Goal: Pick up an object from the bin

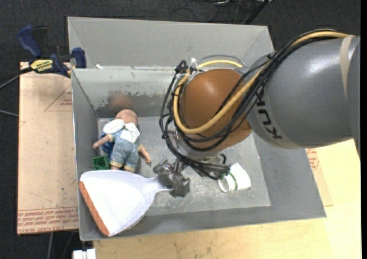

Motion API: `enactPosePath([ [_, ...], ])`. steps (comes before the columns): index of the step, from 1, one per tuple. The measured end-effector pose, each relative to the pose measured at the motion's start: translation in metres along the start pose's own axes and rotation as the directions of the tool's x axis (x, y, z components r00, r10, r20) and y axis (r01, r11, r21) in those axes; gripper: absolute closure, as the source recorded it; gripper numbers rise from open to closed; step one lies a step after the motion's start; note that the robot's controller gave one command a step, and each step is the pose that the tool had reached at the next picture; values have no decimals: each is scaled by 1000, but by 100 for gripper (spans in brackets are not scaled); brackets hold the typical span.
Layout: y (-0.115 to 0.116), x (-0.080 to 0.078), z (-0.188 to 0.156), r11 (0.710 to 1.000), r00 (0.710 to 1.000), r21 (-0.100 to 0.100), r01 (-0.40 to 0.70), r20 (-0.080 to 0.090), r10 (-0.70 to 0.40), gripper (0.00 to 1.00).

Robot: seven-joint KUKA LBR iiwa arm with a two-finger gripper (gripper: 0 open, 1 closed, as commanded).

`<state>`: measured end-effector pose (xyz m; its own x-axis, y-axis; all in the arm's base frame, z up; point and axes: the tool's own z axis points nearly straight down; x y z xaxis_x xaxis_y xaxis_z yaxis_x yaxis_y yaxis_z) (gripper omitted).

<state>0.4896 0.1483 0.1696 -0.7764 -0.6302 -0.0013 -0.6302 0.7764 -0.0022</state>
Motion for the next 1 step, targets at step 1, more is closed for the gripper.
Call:
enactPosePath([
  [1, 0, 0, 0, 1000, 1000, 0, 0, 0, 0, 100],
])
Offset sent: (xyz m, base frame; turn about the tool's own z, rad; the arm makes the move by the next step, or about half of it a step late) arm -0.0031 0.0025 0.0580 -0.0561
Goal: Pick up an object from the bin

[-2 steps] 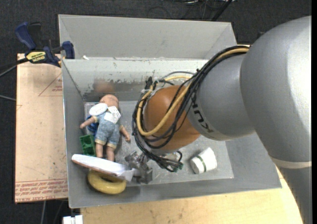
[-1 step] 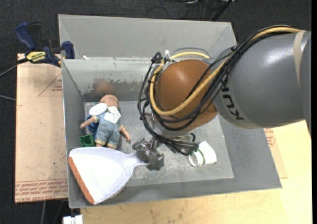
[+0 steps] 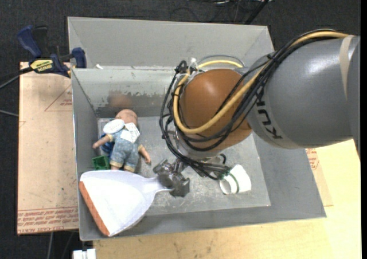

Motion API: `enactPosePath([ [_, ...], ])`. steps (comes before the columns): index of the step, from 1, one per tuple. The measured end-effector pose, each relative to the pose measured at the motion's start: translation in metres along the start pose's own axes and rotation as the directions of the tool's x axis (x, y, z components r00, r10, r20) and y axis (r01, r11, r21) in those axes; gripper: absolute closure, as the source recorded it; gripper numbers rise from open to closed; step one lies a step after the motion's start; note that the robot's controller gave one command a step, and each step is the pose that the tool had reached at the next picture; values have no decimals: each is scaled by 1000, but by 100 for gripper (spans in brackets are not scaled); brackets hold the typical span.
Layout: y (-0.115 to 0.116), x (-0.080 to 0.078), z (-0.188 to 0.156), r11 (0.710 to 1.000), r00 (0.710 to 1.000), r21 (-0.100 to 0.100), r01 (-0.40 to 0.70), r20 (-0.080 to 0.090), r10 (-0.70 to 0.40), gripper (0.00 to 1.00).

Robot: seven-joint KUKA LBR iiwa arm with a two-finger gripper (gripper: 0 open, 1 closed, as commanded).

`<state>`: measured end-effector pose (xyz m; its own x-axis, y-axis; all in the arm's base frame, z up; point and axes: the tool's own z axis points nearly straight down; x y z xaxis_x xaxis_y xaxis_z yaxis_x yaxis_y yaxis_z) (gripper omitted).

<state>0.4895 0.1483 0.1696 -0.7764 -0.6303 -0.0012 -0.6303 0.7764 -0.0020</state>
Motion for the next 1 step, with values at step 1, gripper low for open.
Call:
enactPosePath([
  [1, 3, 1, -38, 999, 999, -2, 37, -3, -37, 100],
])
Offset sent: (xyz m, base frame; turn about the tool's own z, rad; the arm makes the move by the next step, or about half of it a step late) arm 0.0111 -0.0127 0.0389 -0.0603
